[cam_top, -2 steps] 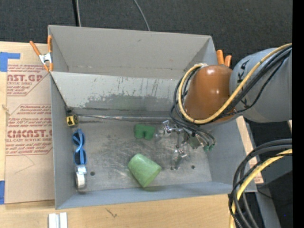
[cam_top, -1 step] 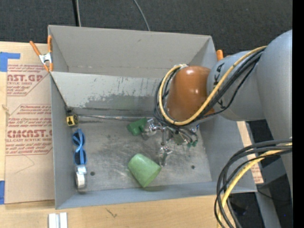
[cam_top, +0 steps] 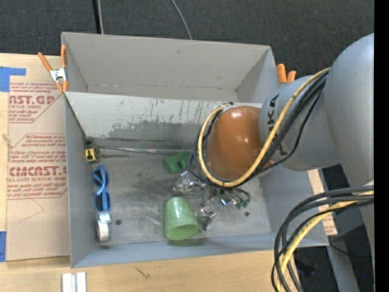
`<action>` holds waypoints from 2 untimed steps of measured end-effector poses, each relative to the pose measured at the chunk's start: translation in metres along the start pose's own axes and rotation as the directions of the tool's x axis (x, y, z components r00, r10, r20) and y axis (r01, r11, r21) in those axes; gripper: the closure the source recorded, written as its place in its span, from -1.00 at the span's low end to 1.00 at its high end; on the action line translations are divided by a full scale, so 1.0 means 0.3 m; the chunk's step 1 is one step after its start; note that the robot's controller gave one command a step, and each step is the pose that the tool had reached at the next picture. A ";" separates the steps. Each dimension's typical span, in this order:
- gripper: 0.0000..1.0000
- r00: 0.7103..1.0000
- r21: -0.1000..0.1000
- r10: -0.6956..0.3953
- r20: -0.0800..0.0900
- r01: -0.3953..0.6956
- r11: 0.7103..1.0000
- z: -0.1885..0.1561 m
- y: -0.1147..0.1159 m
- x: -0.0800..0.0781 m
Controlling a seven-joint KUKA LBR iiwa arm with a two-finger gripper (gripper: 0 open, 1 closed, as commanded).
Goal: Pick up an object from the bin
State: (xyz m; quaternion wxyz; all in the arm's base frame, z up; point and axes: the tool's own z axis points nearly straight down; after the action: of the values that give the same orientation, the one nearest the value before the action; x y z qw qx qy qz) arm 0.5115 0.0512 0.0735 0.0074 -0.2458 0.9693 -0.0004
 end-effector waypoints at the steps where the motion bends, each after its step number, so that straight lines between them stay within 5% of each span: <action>1: -1.00 1.000 0.000 -0.004 -0.006 0.004 1.000 0.002 0.102 -0.036; 2: 1.00 1.000 0.000 -0.004 0.000 0.004 1.000 -0.007 0.100 -0.042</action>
Offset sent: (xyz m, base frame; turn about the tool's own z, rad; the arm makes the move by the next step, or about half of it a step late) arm -0.0081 0.0312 -0.0035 -0.0037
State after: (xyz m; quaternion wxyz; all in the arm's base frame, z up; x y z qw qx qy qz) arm 0.5083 0.0836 0.0758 0.0073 -0.2476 0.9688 -0.0004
